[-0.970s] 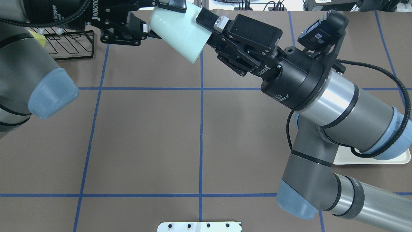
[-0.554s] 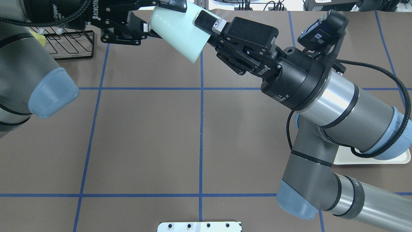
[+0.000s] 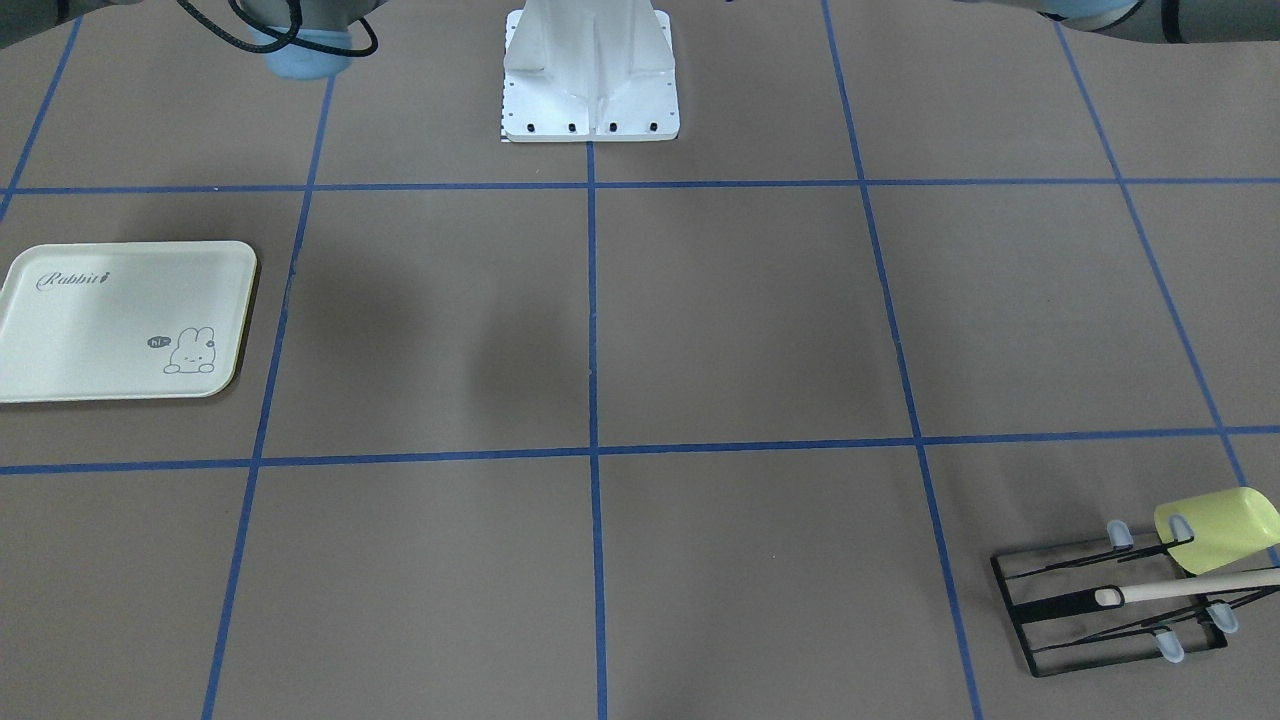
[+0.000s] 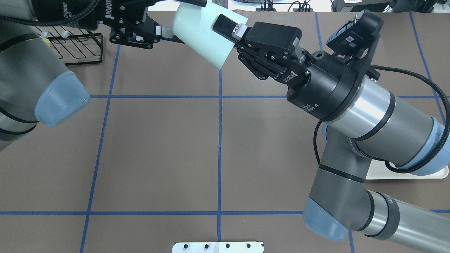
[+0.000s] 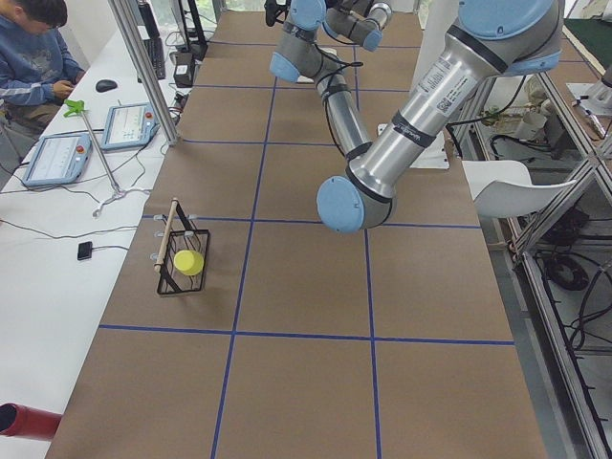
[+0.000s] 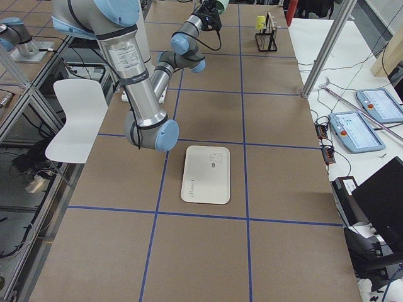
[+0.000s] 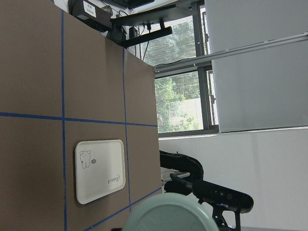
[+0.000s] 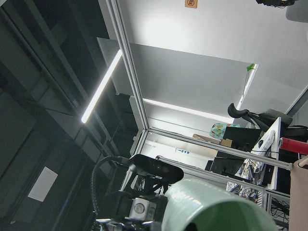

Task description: Left arm grabs green cup and hands to right arm on tray

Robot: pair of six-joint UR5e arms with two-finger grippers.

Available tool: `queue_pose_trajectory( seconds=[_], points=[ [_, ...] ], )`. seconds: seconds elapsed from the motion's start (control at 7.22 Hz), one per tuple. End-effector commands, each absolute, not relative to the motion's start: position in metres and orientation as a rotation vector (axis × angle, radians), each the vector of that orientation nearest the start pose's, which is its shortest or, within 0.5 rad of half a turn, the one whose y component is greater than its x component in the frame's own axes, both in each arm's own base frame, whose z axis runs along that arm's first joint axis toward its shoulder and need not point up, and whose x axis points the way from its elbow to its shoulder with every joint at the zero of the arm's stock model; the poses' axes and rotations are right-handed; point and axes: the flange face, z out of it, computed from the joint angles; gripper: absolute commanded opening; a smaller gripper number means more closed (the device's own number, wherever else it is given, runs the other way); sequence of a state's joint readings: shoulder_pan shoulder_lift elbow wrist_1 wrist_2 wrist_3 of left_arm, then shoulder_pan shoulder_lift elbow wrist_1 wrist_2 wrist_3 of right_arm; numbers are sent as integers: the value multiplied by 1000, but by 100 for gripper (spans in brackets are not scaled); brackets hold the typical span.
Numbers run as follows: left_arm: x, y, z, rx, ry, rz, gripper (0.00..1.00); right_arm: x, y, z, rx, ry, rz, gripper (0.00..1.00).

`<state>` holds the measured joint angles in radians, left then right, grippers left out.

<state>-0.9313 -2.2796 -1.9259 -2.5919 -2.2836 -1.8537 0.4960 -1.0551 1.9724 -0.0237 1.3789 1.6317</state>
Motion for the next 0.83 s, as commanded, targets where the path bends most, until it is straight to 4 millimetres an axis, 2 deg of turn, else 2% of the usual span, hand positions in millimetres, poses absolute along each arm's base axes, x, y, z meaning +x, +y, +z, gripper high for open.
queue_pose_trajectory(
  seconds=[0.0, 0.28, 0.42, 0.69],
  points=[
    [238, -435, 19, 260, 1915, -31, 100, -305, -339, 85, 623, -2420, 477, 0],
    [238, -436, 20, 253, 1913, -39, 100, -307, -340, 94, 622, -2395, 479, 0],
    [238, -436, 20, 248, 1914, -42, 100, -312, -341, 109, 607, -2344, 461, 0],
    [237, -437, 22, 251, 1910, -43, 100, -311, -374, 116, 614, -2123, 437, 0]
  ],
)
